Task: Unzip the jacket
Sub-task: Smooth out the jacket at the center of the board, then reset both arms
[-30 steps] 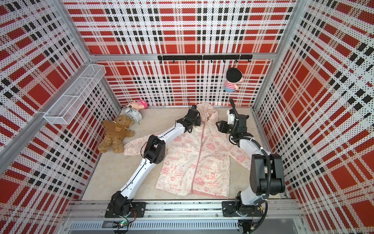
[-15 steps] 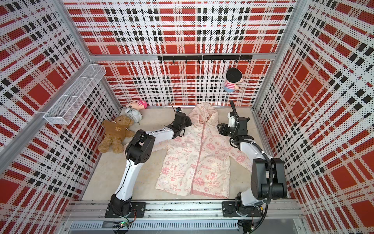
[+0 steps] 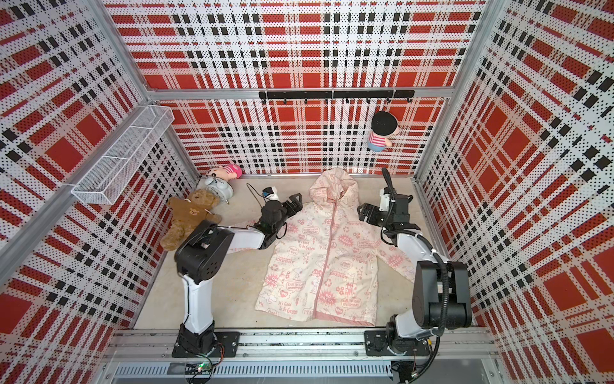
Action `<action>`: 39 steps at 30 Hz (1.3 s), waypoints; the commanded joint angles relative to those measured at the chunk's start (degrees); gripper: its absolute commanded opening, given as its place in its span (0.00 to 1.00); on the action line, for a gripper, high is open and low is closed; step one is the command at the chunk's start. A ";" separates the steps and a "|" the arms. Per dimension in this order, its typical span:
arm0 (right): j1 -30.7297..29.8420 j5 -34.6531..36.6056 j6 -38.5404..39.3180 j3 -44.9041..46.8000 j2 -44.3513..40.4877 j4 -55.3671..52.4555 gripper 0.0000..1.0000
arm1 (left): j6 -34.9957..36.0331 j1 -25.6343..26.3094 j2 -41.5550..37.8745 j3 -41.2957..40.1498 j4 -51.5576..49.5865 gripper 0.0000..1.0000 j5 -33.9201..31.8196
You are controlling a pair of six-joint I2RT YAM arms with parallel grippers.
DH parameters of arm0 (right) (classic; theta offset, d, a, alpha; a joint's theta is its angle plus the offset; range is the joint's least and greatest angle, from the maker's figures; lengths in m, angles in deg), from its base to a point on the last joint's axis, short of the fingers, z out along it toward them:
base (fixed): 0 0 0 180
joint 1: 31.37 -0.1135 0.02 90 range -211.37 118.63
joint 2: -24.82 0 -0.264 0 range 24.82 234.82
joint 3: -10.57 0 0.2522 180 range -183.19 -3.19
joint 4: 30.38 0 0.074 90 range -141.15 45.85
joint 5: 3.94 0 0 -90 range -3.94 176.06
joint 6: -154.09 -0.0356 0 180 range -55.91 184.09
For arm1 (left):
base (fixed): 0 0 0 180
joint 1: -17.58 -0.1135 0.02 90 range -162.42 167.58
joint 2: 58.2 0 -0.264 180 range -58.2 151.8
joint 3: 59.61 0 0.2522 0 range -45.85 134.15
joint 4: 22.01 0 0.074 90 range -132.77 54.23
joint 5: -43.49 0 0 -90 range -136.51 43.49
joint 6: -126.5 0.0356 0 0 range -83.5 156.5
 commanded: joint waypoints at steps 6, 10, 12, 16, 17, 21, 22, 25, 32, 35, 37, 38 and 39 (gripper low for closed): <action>3.84 13.53 5.25 9.33 -7.12 18.90 1.00 | 24.03 -10.04 -26.27 -22.24 21.85 0.98 -7.65; 3.29 12.71 12.77 32.55 -12.89 63.69 1.00 | 27.70 -16.72 -33.31 -34.58 33.66 0.98 -8.67; 3.23 8.65 14.59 38.65 -10.78 78.49 1.00 | 27.93 -19.19 -36.54 -41.34 39.64 0.98 -12.56; 2.87 11.59 11.81 40.84 -10.43 73.33 1.00 | 29.00 -22.22 -43.62 -48.81 37.62 0.98 -20.94; 2.77 13.99 11.92 41.59 -12.50 70.83 1.00 | 30.17 -22.29 -45.66 -49.68 34.92 0.98 -23.55; 1.92 23.62 14.50 38.34 -18.43 48.61 1.00 | 35.45 -22.24 -50.57 -51.83 29.63 0.98 -27.82; 1.68 25.54 15.51 39.15 -18.23 47.55 1.00 | 36.68 -21.97 -51.35 -52.77 29.63 0.98 -27.77; 1.57 26.03 16.55 42.47 -15.77 57.35 1.00 | 36.62 -21.11 -50.58 -55.01 31.26 0.98 -29.38; 0.75 18.03 17.67 32.02 -4.59 52.64 1.00 | 38.46 -18.12 -34.94 -59.36 47.73 0.98 -31.22; -1.32 21.18 17.19 37.89 4.76 74.52 1.00 | 42.15 -16.85 -27.78 -61.14 59.05 0.98 -31.07; -2.78 22.95 18.61 39.11 3.75 73.47 1.00 | 41.83 -18.41 -25.48 -59.72 57.97 0.98 -26.06; -3.92 24.80 19.66 38.06 2.71 70.09 1.00 | 42.24 -19.42 -23.83 -58.85 58.69 0.98 -22.82; -4.97 25.81 21.00 36.75 4.48 71.62 1.00 | 42.52 -20.19 -22.79 -57.30 57.03 0.98 -19.11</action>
